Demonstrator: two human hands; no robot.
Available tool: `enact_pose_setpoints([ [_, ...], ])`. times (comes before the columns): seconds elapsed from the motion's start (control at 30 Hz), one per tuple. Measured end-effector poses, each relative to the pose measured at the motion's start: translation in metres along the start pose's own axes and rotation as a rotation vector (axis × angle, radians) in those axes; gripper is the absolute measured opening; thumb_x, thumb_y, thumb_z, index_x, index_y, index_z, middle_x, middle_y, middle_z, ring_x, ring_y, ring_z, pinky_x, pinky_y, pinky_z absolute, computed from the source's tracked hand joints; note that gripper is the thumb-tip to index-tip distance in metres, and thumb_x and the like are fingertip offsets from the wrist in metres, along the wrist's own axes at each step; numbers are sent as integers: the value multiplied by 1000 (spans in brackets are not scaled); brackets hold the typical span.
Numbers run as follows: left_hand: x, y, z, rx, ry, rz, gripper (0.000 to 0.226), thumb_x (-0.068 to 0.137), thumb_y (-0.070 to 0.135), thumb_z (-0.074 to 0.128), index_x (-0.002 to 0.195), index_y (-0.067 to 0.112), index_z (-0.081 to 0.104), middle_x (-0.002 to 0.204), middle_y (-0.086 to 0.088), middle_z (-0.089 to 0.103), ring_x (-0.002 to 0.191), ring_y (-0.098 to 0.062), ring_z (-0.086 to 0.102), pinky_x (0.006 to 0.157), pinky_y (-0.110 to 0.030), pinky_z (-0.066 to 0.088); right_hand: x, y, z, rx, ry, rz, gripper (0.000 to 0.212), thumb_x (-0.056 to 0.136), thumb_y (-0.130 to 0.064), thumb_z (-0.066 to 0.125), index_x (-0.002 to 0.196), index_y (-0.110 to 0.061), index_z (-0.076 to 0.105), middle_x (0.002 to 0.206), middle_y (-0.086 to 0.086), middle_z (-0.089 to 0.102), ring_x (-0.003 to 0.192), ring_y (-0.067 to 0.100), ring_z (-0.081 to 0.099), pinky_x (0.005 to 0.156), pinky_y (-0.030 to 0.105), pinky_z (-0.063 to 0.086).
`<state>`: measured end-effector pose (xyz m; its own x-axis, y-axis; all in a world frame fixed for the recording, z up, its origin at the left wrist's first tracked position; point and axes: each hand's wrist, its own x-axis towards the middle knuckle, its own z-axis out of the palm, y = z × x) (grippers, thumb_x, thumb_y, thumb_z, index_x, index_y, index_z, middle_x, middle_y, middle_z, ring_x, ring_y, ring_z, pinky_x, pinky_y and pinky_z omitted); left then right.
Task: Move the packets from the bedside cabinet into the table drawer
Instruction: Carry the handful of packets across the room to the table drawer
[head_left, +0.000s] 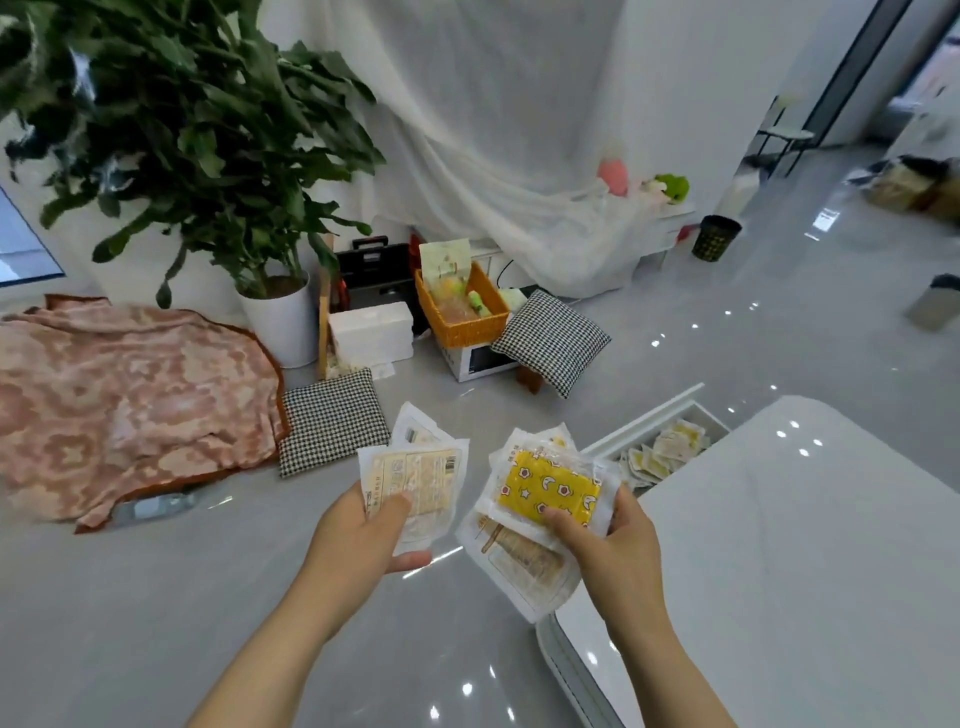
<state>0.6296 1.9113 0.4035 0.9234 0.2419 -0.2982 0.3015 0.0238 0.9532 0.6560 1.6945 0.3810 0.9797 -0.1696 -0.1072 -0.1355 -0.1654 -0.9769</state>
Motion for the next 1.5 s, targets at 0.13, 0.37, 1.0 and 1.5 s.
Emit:
enact_pose_setpoints([
  [0.13, 50, 8, 16, 46, -87, -42, 27, 97, 9, 44, 118, 20, 57, 113, 1, 66, 88, -16, 61, 68, -39, 61, 35, 5, 0, -18, 79, 37, 30, 75, -11, 78, 98, -25, 65, 88, -8, 73, 75, 4, 69, 60, 17, 54],
  [0.37, 150, 33, 64, 101, -177, -80, 27, 97, 8, 44, 111, 24, 59, 113, 1, 66, 101, -19, 64, 69, -42, 61, 135, 14, -7, -60, 165, 66, 29, 75, -15, 78, 99, -24, 64, 93, -9, 69, 85, 10, 66, 70, 26, 54],
  [1.0, 343, 77, 222, 329, -476, -150, 22, 98, 10, 44, 113, 24, 54, 110, -2, 65, 98, -22, 64, 61, -35, 60, 301, 49, -67, -21, 483, 277, 34, 77, -20, 77, 108, -21, 62, 96, -8, 68, 84, 7, 65, 67, 21, 51],
  [1.5, 559, 136, 285, 430, -786, -131, 38, 96, 7, 45, 128, 27, 45, 116, -1, 60, 101, -21, 62, 64, -41, 61, 461, 26, -3, 34, 737, 413, 32, 78, -19, 76, 103, -29, 60, 95, -12, 67, 85, 7, 66, 70, 23, 54],
])
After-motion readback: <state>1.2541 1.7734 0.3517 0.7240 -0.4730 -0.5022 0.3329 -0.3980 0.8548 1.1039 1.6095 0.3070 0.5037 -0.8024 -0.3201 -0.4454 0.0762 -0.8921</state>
